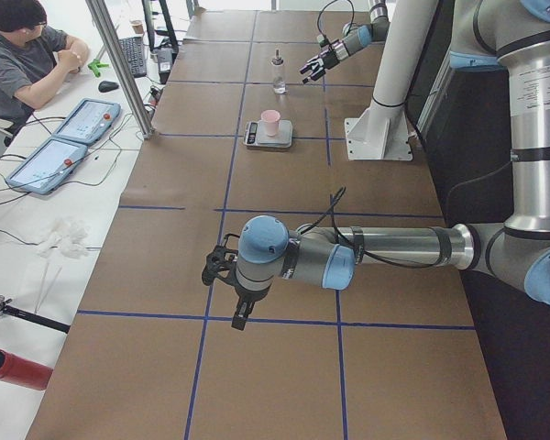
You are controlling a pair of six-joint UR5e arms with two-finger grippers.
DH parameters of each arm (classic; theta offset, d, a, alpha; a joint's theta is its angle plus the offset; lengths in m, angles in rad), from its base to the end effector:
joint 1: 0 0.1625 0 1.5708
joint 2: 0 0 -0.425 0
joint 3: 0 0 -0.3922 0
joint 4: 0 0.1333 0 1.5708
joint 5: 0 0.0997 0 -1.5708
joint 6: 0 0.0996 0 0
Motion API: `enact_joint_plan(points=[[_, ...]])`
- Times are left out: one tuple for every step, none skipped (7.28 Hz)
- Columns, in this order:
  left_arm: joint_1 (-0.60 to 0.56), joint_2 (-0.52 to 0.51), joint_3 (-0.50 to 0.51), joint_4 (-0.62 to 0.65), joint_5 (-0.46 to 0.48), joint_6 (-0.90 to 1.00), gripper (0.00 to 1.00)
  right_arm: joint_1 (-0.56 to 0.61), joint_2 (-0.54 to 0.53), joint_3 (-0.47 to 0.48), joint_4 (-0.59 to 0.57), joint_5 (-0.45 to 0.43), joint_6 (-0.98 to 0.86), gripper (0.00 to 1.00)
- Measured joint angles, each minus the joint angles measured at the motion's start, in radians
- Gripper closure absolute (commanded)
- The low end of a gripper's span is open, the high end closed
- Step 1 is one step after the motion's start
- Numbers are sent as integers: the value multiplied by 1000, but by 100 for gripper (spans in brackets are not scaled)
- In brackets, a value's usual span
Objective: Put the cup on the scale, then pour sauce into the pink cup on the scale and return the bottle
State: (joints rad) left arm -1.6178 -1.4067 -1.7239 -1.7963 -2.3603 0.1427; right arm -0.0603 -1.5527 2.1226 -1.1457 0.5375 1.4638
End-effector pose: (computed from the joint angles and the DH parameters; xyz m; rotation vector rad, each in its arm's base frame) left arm -0.0830 -0.4317 0.6334 0.2771 0.7644 0.1750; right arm -0.4474 -0.1922 0.3200 0.9583 -0.8742 0.3695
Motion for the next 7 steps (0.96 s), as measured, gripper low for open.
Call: enact_joint_plan(points=[[1,0,1,0,0,0,0,28,98,9,-110,31,-4,0],[2,0,1,0,0,0,0,75,197,13,-231,82,-12,0],[4,0,2,1,0,0,0,147,279,14,-335,165,-48,0],[5,0,2,1,-1,0,0,238,324,14,-392,270,-124,0],[7,0,3,1,-1,0,0,344,341,14,-415,393,-223,0],[9,0,3,2,-1,0,0,467,342,14,-424,538,-341,0],[11,0,3,2,-1,0,0,600,333,12,-428,698,-468,0]])
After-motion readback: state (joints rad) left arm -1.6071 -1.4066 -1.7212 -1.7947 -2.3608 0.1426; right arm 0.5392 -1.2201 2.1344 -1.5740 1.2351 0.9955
